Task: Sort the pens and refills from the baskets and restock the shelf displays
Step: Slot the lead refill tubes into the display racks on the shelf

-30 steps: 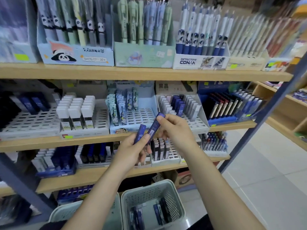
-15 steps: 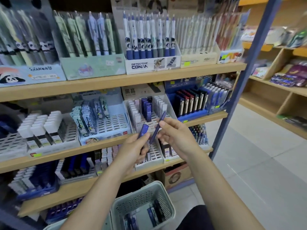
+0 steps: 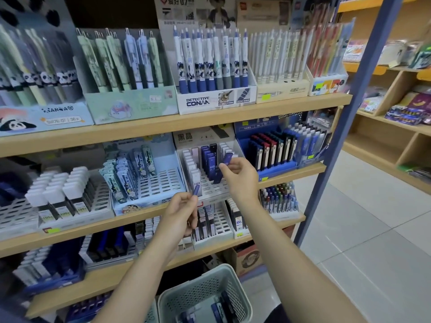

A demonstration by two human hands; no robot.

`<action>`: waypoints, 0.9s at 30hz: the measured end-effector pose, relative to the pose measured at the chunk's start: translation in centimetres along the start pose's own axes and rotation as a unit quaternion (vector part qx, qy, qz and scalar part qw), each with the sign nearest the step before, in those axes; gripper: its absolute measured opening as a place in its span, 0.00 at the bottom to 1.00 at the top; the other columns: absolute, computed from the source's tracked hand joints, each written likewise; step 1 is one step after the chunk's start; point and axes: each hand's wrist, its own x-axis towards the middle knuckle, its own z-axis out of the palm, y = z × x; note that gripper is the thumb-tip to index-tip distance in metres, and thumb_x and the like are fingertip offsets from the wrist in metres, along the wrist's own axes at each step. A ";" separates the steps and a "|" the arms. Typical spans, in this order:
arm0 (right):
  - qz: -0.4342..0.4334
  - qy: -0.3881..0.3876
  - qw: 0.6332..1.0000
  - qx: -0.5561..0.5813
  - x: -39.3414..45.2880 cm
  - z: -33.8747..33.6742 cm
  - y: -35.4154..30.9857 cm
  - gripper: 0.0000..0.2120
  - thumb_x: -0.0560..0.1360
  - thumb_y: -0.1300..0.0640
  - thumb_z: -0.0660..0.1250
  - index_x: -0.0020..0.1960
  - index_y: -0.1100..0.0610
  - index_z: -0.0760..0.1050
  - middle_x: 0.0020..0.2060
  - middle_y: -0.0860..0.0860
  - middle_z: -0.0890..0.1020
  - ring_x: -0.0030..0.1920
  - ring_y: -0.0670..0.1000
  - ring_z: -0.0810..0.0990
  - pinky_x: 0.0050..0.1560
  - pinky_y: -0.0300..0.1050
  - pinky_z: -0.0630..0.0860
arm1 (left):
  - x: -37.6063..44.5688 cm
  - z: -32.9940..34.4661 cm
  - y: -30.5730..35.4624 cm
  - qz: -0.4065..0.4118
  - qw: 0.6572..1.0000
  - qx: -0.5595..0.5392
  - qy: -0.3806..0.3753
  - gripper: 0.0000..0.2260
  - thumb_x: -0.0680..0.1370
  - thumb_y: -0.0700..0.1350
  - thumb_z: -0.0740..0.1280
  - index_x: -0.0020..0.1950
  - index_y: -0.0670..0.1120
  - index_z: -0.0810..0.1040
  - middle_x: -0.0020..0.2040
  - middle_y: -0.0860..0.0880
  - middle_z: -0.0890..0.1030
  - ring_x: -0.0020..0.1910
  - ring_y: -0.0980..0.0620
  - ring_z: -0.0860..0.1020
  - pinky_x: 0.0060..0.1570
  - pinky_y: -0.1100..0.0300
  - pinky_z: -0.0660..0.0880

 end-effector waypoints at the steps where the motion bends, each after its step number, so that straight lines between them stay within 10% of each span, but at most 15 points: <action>1: 0.000 0.003 1.000 -0.003 0.1 0.2 0.0 0.07 0.76 0.53 0.72 0.52 0.55 0.79 0.41 0.42 0.81 0.42 0.38 0.78 0.42 0.29 0.71 | 0.1 -0.1 -0.1 0.000 1.000 -0.006 -0.001 0.07 0.84 0.49 0.62 0.55 0.46 0.75 0.37 0.50 0.75 0.31 0.53 0.71 0.28 0.61 0.65; 8: -0.013 0.008 0.999 -0.039 -0.1 0.9 0.2 0.11 0.76 0.53 0.73 0.54 0.58 0.79 0.40 0.44 0.80 0.42 0.38 0.78 0.39 0.24 0.71 | 0.5 -0.3 -0.2 0.003 0.999 -0.040 -0.007 0.07 0.83 0.47 0.63 0.58 0.46 0.77 0.38 0.47 0.78 0.33 0.52 0.75 0.31 0.59 0.71; 17: -0.103 -0.016 0.987 -0.123 -0.8 2.1 0.8 0.07 0.76 0.57 0.73 0.47 0.59 0.77 0.38 0.48 0.78 0.41 0.50 0.79 0.45 0.48 0.79 | 0.5 -0.1 0.1 -0.014 0.996 -0.086 -0.011 0.10 0.83 0.48 0.63 0.63 0.49 0.77 0.41 0.47 0.81 0.36 0.53 0.77 0.30 0.61 0.66; 21: -0.087 -0.037 0.988 -0.118 -0.6 1.6 0.8 0.10 0.76 0.56 0.73 0.54 0.59 0.79 0.43 0.48 0.78 0.43 0.47 0.77 0.47 0.43 0.77 | 0.4 -0.2 0.6 -0.025 0.993 -0.112 -0.015 0.12 0.83 0.47 0.63 0.62 0.43 0.79 0.42 0.47 0.82 0.37 0.53 0.77 0.35 0.60 0.67; 27: 0.001 -0.150 0.986 0.070 -3.7 -1.8 -1.6 0.08 0.80 0.52 0.68 0.45 0.51 0.83 0.32 0.42 0.81 0.37 0.43 0.79 0.46 0.43 0.78 | 0.3 0.9 1.6 -0.025 0.988 -0.146 -0.042 0.13 0.84 0.44 0.61 0.61 0.37 0.78 0.41 0.47 0.82 0.37 0.52 0.75 0.36 0.61 0.67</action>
